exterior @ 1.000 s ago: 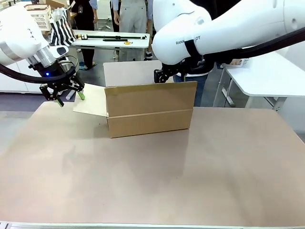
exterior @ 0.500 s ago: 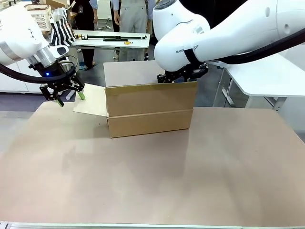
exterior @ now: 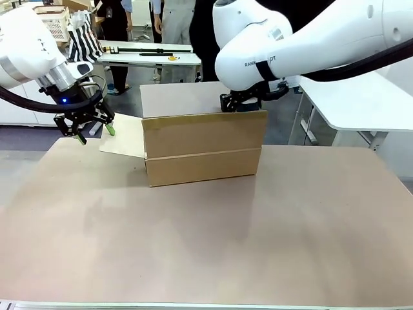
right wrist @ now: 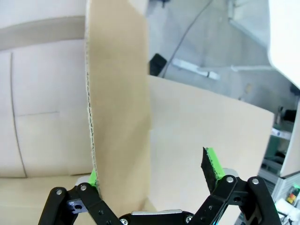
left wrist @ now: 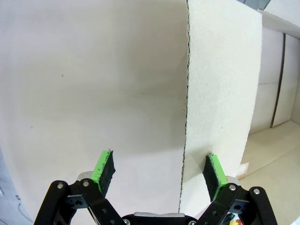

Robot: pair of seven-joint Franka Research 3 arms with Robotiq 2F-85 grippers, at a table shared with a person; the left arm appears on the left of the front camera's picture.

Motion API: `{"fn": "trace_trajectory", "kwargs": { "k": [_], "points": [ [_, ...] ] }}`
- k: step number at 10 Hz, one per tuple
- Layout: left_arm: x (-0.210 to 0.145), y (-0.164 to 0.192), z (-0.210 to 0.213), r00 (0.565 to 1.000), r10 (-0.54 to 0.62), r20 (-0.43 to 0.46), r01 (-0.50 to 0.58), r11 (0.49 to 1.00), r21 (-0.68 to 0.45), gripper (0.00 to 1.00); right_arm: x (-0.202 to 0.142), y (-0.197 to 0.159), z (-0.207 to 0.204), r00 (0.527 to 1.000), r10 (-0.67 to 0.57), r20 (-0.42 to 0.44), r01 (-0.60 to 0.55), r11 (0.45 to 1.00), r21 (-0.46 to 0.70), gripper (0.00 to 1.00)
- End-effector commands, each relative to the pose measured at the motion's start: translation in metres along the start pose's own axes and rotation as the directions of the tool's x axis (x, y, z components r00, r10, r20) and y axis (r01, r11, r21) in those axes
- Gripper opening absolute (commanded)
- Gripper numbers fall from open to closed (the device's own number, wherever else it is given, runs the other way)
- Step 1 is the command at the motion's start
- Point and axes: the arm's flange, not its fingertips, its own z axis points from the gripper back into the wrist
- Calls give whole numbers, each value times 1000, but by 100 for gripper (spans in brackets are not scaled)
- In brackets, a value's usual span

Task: Pack the gift set into the box.
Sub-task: Place both hands on the side flaps of the Package Box and spread them outward.

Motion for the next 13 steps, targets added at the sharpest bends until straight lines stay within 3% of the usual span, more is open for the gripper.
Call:
{"fn": "trace_trajectory", "kwargs": {
  "k": [1, 4, 6, 7, 8, 12, 13],
  "points": [
    [0, 0, 2, 1000, -3, 5, 3, 1000, 16, 100, -11, -20, 6, 997, -80, -5, 79, 994, -76, 100],
    [0, 0, 2, 1000, -3, 5, 3, 1000, 16, 100, -15, -37, -6, 984, -160, -83, 157, 987, -39, 100],
    [0, 0, 2, 1000, -3, 5, 3, 1000, 16, 100, -27, -38, -17, 949, -269, -168, 251, 961, -120, 100],
    [0, 0, 2, 1000, -3, 5, 3, 1000, 16, 100, -32, -33, -18, 956, -249, -158, 246, 969, -35, 100],
    [0, 0, 2, 1000, -3, 5, 3, 1000, 16, 100, -15, -41, -15, 975, -187, -124, 177, 981, -86, 100],
    [0, 0, 2, 1000, -3, 5, 3, 1000, 16, 100, -17, -37, -16, 969, -207, -137, 197, 977, -78, 100],
    [0, 0, 2, 1000, -3, 5, 3, 1000, 16, 100, -30, -58, -24, 963, -258, -81, 265, 961, 80, 100]
  ]
}}
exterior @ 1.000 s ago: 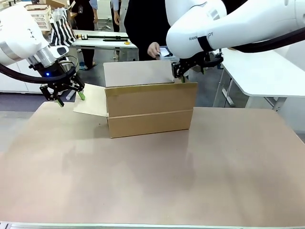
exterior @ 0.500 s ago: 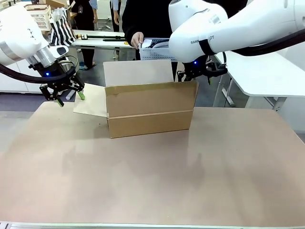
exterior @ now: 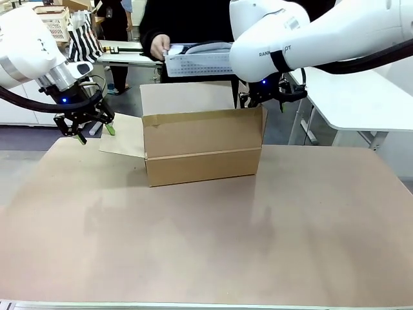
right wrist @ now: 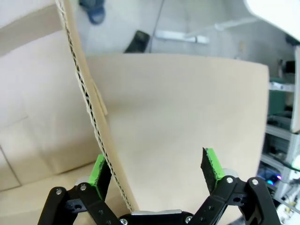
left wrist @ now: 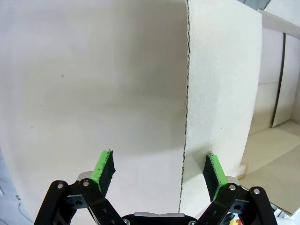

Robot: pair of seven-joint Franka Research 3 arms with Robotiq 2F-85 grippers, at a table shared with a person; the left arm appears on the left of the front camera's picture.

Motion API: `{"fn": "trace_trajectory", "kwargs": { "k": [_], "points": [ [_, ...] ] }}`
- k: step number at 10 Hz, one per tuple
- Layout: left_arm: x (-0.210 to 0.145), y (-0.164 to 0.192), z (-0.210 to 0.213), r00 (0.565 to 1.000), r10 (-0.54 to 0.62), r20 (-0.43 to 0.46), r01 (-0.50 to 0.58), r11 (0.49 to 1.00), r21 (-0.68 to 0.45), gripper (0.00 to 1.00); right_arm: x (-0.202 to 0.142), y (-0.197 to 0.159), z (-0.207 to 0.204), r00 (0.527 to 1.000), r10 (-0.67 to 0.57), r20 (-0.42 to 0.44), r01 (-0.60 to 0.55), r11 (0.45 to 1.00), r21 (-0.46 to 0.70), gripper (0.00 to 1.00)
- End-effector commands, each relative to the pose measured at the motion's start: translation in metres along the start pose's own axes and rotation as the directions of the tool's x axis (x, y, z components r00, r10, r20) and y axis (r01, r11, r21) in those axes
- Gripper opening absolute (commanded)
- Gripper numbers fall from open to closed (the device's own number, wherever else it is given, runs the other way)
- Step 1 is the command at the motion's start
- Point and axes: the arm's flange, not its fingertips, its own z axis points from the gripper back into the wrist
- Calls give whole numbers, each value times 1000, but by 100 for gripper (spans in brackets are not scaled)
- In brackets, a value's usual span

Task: Pack the gift set into the box.
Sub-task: Place both hands on the side flaps of the Package Box and spread them outward.

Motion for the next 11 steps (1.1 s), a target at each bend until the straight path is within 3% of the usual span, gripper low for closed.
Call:
{"fn": "trace_trajectory", "kwargs": {
  "k": [1, 3, 6, 7, 10, 11],
  "points": [
    [-1, 0, 2, 1000, -3, 5, 3, 1000, 16, 100, -14, -39, -20, 998, -52, 45, 40, 972, 232, 100],
    [-1, 0, 2, 1000, -3, 5, 3, 1000, 16, 100, -16, -74, -39, 999, -36, 5, 31, 923, 385, 100],
    [-1, 0, 2, 1000, -3, 5, 3, 1000, 16, 100, -14, -125, -74, 994, -86, -71, 110, 879, 463, 100],
    [-1, 0, 2, 1000, -3, 5, 3, 1000, 16, 100, -13, -135, -89, 990, -104, -97, 138, 862, 487, 100],
    [-1, 0, 2, 1000, -3, 5, 3, 1000, 16, 100, -20, -142, -136, 988, -84, -129, 148, 745, 651, 100],
    [-1, 0, 2, 1000, -3, 5, 3, 1000, 16, 100, -11, -144, -109, 984, -116, -134, 170, 834, 526, 100]
  ]
}}
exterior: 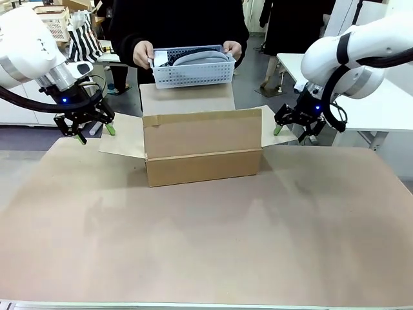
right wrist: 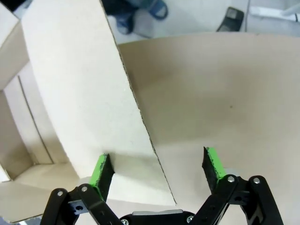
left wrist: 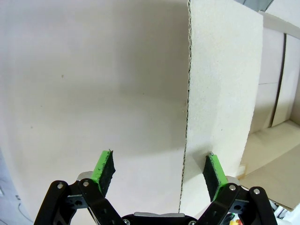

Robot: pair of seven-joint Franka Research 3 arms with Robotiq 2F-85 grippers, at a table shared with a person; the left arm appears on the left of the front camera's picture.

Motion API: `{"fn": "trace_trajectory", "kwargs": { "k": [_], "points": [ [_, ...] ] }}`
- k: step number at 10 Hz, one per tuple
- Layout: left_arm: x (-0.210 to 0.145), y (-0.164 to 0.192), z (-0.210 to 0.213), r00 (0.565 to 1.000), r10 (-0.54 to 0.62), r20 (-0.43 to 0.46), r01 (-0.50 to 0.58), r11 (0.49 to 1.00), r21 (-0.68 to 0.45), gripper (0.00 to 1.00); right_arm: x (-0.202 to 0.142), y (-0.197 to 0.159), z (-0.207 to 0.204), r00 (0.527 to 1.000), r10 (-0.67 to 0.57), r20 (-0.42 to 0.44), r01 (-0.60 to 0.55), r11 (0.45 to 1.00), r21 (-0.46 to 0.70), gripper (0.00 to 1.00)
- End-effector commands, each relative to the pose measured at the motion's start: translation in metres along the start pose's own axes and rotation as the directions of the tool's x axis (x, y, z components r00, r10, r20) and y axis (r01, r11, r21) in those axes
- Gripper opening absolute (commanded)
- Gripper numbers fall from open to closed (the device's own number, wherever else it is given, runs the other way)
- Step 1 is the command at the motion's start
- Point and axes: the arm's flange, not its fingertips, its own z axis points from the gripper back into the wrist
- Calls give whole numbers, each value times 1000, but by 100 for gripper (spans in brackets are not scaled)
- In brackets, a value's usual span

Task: Pack the gift set into the box.
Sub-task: Place both hands on the side flaps of the Package Box and spread them outward, then lift both hands away from the flaps of the Package Box.

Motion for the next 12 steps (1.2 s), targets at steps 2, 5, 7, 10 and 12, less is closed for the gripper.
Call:
{"fn": "trace_trajectory", "kwargs": {
  "k": [2, 5, 7, 10, 12],
  "points": [
    [-1, 0, 1, 1000, -3, 5, 3, 1000, 16, 100, -1, 12, 15, 1000, 2, 19, -1, 998, -63, 100],
    [-1, 0, 1, 1000, -3, 5, 3, 1000, 16, 100, -1, 12, 15, 1000, 2, 19, -1, 998, -63, 100],
    [-1, 0, 1, 1000, -3, 5, 3, 1000, 16, 100, -1, 12, 15, 1000, 2, 19, -1, 998, -63, 100],
    [-1, 0, 1, 1000, -3, 5, 3, 1000, 16, 100, -1, 12, 15, 1000, 2, 19, -1, 998, -63, 100],
    [-1, 0, 1, 1000, -3, 5, 3, 1000, 16, 100, -1, 12, 15, 1000, 2, 19, -1, 998, -63, 100]
  ]
}}
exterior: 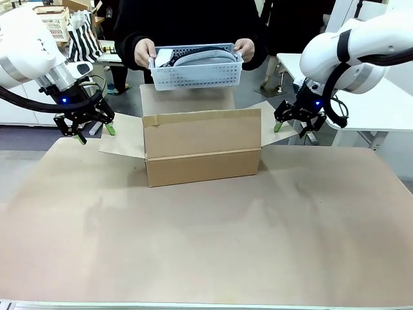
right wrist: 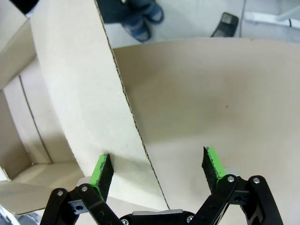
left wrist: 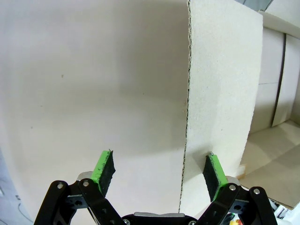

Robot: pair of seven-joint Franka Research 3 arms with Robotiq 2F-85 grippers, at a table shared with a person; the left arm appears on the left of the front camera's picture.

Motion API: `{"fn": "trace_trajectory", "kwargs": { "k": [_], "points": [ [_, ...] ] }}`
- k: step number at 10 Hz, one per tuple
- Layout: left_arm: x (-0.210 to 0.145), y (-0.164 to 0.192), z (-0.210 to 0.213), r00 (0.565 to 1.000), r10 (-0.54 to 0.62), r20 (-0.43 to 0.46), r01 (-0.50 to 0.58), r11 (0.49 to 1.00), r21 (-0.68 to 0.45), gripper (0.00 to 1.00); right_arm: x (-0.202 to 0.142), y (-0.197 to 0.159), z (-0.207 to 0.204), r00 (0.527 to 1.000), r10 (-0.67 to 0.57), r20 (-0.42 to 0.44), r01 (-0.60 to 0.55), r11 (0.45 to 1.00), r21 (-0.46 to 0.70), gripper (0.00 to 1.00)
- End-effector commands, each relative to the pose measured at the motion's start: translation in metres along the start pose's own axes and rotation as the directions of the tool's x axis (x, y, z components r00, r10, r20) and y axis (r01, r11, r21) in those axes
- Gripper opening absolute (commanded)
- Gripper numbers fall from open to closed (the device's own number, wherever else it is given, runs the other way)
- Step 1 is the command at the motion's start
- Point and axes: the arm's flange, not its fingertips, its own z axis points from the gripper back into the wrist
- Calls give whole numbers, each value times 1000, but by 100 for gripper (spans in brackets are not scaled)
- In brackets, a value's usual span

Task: Pack the gift set into the box.
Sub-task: Lift both hands away from the flaps of the Package Box.

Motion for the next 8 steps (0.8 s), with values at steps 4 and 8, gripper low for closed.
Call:
{"fn": "trace_trajectory", "kwargs": {
  "k": [4, 8],
  "points": [
    [-1, 0, 1, 1000, -3, 5, 3, 1000, 16, 100, 0, 2, 2, 1000, -17, -1, 17, 999, -31, 100],
    [-1, 0, 1, 1000, -3, 5, 3, 1000, 16, 100, 0, 2, 2, 1000, -17, -1, 17, 999, -31, 100]
  ]
}}
